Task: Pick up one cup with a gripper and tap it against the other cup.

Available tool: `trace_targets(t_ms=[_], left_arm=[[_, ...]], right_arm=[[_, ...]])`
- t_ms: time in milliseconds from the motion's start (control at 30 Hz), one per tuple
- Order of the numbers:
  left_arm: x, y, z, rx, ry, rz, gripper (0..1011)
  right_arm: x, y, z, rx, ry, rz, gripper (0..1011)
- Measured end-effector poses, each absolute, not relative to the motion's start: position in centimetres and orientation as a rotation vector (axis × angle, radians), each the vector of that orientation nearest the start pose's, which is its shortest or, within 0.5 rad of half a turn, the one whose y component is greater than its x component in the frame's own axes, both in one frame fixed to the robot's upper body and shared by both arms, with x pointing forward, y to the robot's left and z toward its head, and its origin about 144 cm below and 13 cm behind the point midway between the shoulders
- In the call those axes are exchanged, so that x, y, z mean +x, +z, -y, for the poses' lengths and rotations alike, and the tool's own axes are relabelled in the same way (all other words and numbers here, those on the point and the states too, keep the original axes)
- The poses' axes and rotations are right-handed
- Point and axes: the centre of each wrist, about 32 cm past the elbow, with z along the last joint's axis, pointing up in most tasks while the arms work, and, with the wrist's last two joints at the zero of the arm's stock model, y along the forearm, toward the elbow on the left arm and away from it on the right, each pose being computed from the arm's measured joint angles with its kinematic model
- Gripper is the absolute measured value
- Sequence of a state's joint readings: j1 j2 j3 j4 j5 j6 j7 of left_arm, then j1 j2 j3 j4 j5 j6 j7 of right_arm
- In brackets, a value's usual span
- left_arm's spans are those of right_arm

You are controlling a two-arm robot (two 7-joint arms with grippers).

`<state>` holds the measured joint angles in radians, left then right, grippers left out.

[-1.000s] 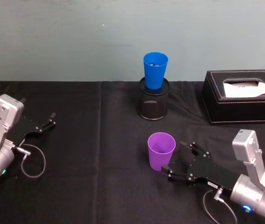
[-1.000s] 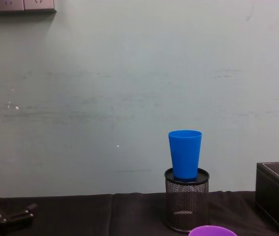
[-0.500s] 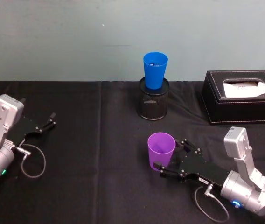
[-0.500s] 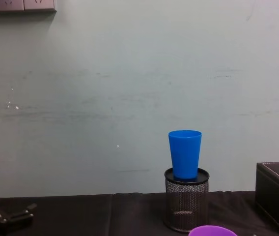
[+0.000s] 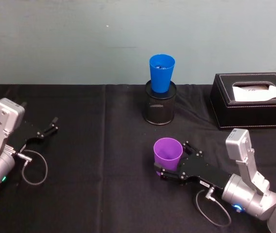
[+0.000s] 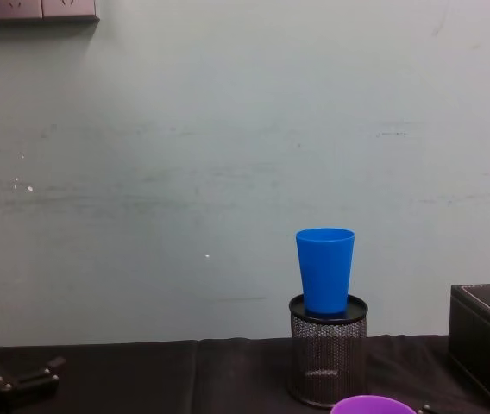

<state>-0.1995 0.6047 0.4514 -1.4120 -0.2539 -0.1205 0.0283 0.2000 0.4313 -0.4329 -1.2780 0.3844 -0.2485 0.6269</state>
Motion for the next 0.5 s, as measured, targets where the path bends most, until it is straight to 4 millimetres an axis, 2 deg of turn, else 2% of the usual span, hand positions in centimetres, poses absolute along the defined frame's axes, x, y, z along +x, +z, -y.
trace_targets(t_ms=[500], left_arm=[[48.86, 113.98, -30.97, 0.304, 1.248, 0.285, 1000]], right_arm=[[49.70, 109.24, 26.63, -0.073, -0.690, 0.057, 1004]])
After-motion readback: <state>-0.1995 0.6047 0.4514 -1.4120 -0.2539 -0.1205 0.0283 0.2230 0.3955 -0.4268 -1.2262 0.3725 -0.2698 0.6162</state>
